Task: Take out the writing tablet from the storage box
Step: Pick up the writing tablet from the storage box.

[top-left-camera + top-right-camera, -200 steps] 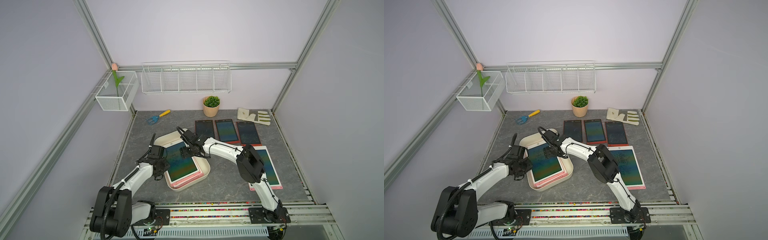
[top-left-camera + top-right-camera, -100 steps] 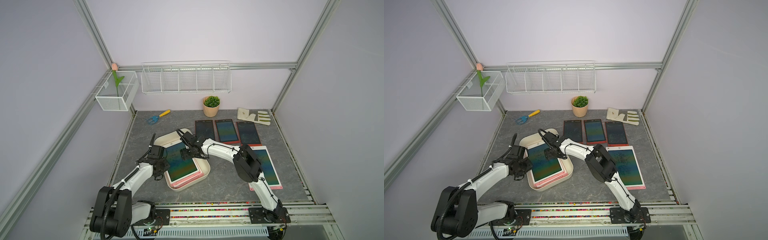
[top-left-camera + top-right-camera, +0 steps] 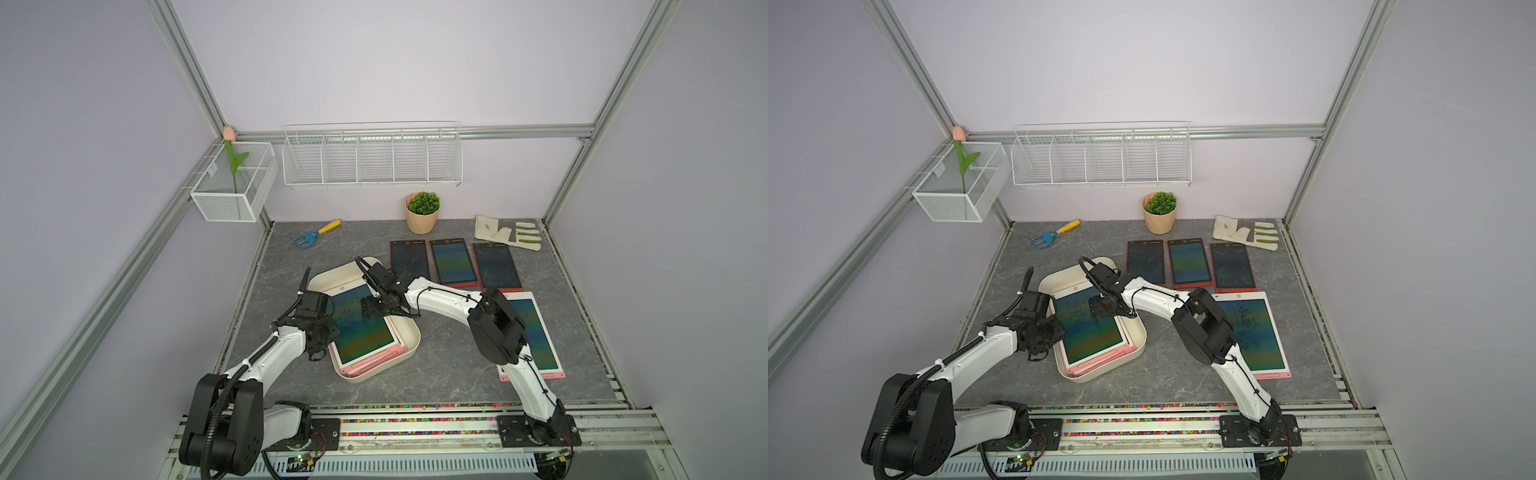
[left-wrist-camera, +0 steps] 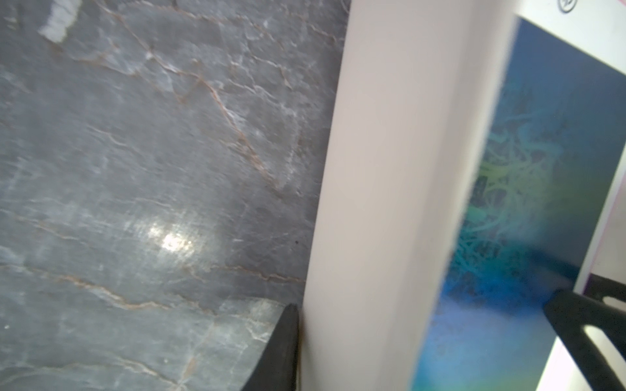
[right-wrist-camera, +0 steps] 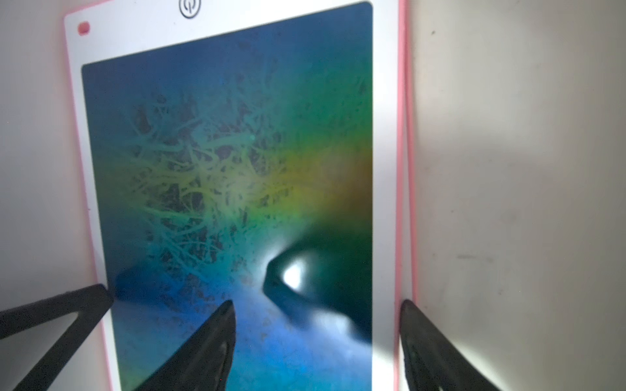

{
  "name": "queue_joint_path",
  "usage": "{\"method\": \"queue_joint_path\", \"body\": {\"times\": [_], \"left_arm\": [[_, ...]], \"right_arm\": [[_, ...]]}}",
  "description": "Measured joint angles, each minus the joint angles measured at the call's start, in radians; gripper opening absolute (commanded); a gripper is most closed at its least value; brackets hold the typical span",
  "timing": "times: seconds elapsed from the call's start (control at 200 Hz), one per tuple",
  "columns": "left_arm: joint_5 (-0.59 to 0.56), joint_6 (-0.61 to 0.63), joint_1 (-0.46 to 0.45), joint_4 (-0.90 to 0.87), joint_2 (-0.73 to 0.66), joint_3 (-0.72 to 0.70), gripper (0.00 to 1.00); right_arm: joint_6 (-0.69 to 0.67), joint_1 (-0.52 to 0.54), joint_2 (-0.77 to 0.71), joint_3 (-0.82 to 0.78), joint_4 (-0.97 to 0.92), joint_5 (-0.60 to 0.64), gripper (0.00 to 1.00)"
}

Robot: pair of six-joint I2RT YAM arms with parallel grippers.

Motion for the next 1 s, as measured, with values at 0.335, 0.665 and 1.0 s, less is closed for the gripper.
{"method": "queue_joint_path", "body": {"times": [0.335, 0.665, 1.0], "left_arm": [[0.000, 0.000, 0.000, 0.005, -0.001, -0.004, 0.24], [0.002, -0.001, 0.002, 0.023, -0.012, -0.018, 0.24], [-0.014, -0.004, 0.006, 0.028, -0.053, -0.042, 0.24]], "right_arm": [[0.029, -0.026, -0.022, -0.042, 0.045, -0.085, 0.73], [0.066, -0.055, -0.039, -0.085, 0.093, -0.168, 0.69], [0.085, -0.066, -0.049, -0.118, 0.145, -0.225, 0.63]]}}
